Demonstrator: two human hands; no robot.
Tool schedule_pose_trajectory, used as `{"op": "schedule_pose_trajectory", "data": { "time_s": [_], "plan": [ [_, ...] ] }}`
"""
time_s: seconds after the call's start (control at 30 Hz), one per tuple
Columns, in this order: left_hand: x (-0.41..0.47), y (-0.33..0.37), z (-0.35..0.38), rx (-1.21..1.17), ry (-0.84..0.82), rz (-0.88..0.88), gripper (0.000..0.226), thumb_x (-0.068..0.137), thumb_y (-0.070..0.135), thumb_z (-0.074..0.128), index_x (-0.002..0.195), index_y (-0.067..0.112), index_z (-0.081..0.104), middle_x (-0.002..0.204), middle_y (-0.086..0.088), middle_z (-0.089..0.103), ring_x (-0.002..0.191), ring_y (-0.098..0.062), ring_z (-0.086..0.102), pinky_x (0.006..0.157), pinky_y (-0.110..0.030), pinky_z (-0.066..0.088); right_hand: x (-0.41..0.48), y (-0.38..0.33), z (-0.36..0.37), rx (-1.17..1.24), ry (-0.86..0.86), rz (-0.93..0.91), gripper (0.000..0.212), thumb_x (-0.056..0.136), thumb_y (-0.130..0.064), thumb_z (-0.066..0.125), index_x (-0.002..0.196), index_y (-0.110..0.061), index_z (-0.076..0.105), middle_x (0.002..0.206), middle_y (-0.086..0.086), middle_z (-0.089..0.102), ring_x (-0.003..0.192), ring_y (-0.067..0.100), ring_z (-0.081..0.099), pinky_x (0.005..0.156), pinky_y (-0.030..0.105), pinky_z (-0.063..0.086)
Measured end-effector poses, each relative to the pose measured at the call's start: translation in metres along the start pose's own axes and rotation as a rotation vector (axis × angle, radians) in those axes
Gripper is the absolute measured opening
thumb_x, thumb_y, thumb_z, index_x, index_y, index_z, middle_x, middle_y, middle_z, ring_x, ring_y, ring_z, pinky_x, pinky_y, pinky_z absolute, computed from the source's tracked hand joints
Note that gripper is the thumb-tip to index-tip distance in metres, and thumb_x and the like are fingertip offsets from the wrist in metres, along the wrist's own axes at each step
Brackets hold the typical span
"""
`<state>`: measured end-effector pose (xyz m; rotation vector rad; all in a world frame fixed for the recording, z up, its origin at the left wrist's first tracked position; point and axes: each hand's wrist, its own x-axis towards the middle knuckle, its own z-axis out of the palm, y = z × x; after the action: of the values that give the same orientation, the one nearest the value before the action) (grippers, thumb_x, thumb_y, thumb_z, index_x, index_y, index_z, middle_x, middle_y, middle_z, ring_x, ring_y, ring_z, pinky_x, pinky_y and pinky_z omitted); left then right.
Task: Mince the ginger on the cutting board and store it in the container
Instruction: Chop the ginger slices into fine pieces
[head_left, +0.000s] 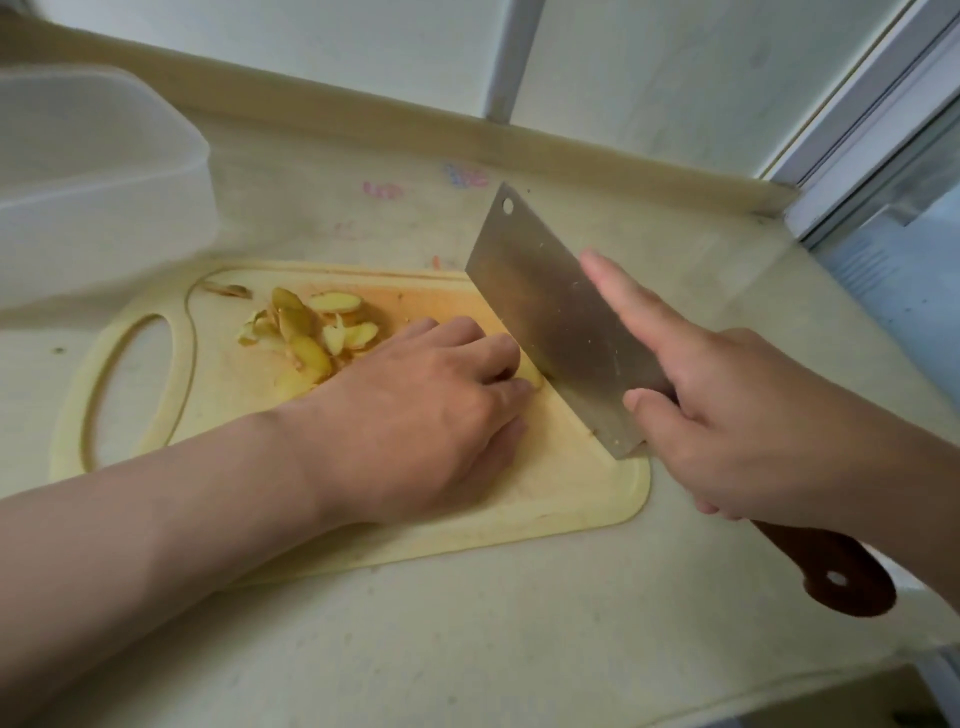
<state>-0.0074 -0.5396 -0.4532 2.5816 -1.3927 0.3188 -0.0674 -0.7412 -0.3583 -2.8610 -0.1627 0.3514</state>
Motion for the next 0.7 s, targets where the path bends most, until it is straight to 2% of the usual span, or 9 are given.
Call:
{"op": "schedule_pose_trajectory", "data": {
  "time_s": [0.2, 0.27, 0.33, 0.43, 0.5, 0.6, 0.7],
  "plan": [
    [-0.001, -0.001, 0.000, 0.019, -0.001, -0.007, 0.057, 0.102, 0.043, 0.020, 0.117, 0.017, 0.068, 0.108, -0.001, 0.061, 0.095, -0.028, 0.056, 0.080, -0.044, 0.046, -0.005, -0.001, -0.005, -0.028, -0.034, 0.016, 0.090, 0.102, -0.020, 0.042, 0.141, -0.079, -0.013, 0.052, 0.006, 0.056, 0.051, 0.030, 0.060, 0.052, 0.048, 0.055],
    [-0.001, 0.000, 0.000, 0.017, -0.002, -0.007, 0.057, 0.102, 0.043, 0.020, 0.116, 0.018, 0.068, 0.107, 0.000, 0.061, 0.094, -0.028, 0.056, 0.080, -0.044, 0.047, -0.006, -0.003, -0.005, -0.013, -0.049, 0.038, 0.091, 0.102, -0.019, 0.041, 0.138, -0.082, -0.013, 0.046, 0.002, 0.053, 0.047, 0.028, 0.060, 0.047, 0.043, 0.056],
    [0.001, 0.001, 0.000, 0.018, -0.010, -0.012, 0.058, 0.102, 0.043, 0.018, 0.116, 0.018, 0.068, 0.108, 0.000, 0.060, 0.095, -0.028, 0.055, 0.080, -0.044, 0.046, 0.002, -0.006, -0.006, 0.009, -0.070, 0.045, 0.090, 0.104, -0.019, 0.041, 0.138, -0.082, -0.012, 0.048, -0.005, 0.060, 0.043, 0.021, 0.064, 0.045, 0.036, 0.058],
    [0.002, 0.001, -0.001, 0.023, -0.014, -0.015, 0.060, 0.102, 0.044, 0.015, 0.116, 0.019, 0.067, 0.109, 0.000, 0.060, 0.096, -0.028, 0.054, 0.081, -0.044, 0.045, 0.020, -0.007, -0.007, 0.037, -0.055, 0.013, 0.089, 0.104, -0.016, 0.043, 0.146, -0.075, -0.008, 0.055, -0.019, 0.065, 0.043, 0.017, 0.067, 0.047, 0.037, 0.061],
    [0.000, 0.001, -0.001, 0.025, -0.009, -0.018, 0.061, 0.102, 0.044, 0.014, 0.116, 0.019, 0.068, 0.109, 0.000, 0.061, 0.097, -0.028, 0.055, 0.081, -0.045, 0.045, 0.023, -0.006, -0.002, 0.073, 0.004, -0.005, 0.089, 0.104, -0.014, 0.044, 0.149, -0.073, -0.005, 0.056, -0.014, 0.067, 0.044, 0.019, 0.067, 0.047, 0.039, 0.061],
    [-0.001, 0.002, -0.002, 0.026, -0.013, -0.024, 0.061, 0.102, 0.044, 0.013, 0.118, 0.019, 0.066, 0.111, 0.001, 0.061, 0.098, -0.027, 0.056, 0.082, -0.044, 0.045, 0.011, -0.004, 0.009, 0.060, 0.133, -0.035, 0.092, 0.103, -0.014, 0.047, 0.151, -0.070, -0.007, 0.055, 0.004, 0.064, 0.043, 0.022, 0.063, 0.051, 0.045, 0.059],
    [0.000, 0.003, -0.004, 0.015, -0.031, -0.030, 0.061, 0.101, 0.045, 0.011, 0.121, 0.021, 0.064, 0.116, 0.003, 0.060, 0.103, -0.025, 0.055, 0.086, -0.042, 0.044, 0.004, -0.002, 0.011, 0.041, 0.143, -0.041, 0.092, 0.102, -0.013, 0.048, 0.151, -0.070, -0.006, 0.055, 0.009, 0.061, 0.044, 0.025, 0.060, 0.052, 0.048, 0.056]
  ]
}}
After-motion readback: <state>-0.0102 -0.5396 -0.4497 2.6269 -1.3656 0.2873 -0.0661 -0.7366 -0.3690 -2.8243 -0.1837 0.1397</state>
